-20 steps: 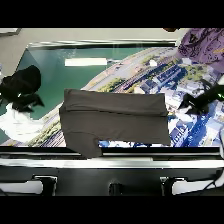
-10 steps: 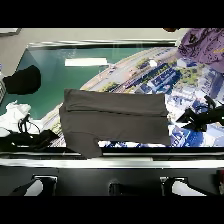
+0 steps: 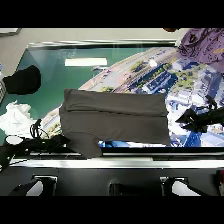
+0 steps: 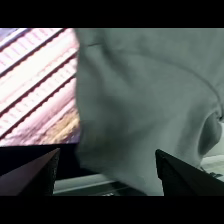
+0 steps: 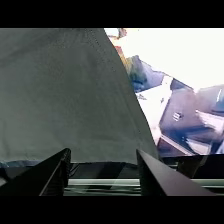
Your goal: Fold the clothes and pants, and hang the long-sleeved shirts on hangers.
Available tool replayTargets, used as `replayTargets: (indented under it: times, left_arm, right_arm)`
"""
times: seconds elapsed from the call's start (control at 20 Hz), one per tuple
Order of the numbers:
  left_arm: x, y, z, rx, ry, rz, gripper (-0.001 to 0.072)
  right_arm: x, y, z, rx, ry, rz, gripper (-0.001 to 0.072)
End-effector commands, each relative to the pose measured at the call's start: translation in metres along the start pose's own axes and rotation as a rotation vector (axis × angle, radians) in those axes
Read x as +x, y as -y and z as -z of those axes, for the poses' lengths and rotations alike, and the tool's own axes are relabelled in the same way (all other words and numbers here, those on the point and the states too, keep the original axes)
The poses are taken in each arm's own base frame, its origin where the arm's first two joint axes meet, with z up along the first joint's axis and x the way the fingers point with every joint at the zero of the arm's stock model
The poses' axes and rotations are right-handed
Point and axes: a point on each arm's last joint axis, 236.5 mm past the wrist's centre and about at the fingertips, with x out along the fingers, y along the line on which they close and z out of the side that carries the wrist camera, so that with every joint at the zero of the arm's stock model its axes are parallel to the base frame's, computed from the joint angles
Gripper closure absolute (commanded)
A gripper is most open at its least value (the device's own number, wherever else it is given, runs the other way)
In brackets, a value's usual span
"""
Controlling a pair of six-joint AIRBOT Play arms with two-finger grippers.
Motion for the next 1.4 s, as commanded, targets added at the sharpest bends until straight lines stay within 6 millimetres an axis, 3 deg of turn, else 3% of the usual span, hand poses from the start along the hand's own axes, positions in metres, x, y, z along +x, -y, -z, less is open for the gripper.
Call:
replayTargets:
  times: [0.0,0.3,0.35,0.5,0.6,0.75,1.1,1.35]
  left_arm:
    - [0.007,-0.001,-0.006,-0.005,0.021,-0.006,0.001]
    - [0.026,-0.001,0.012,-0.02,-0.077,0.0,0.0012]
    - [0.029,0.0,0.015,-0.02,-0.093,0.001,0.0071]
    - [0.031,0.0,0.019,-0.02,-0.111,0.002,0.0666]
    - [0.031,0.0,0.019,-0.02,-0.112,0.003,0.0688]
    - [0.03,0.002,0.023,-0.02,-0.129,0.01,0.0688]
    - [0.029,0.004,0.028,-0.021,-0.152,0.019,0.0688]
    - [0.029,0.004,0.029,-0.03,-0.153,0.019,0.0688]
  right_arm:
    - [-0.001,-0.002,0.0,0.008,0.0,-0.009,0.024]
    - [-0.001,-0.002,0.0,0.008,0.004,-0.008,0.024]
    - [-0.001,-0.002,0.0,0.008,0.003,-0.009,0.024]
    - [-0.001,-0.001,0.001,0.007,-0.002,-0.005,0.024]
    - [-0.001,0.006,0.007,0.003,-0.029,0.025,0.024]
    - [0.001,0.034,0.018,0.008,-0.071,0.132,0.0238]
    - [0.06,0.057,0.053,0.054,-0.153,0.107,0.0238]
    - [0.078,0.058,0.049,0.054,-0.103,0.076,0.0238]
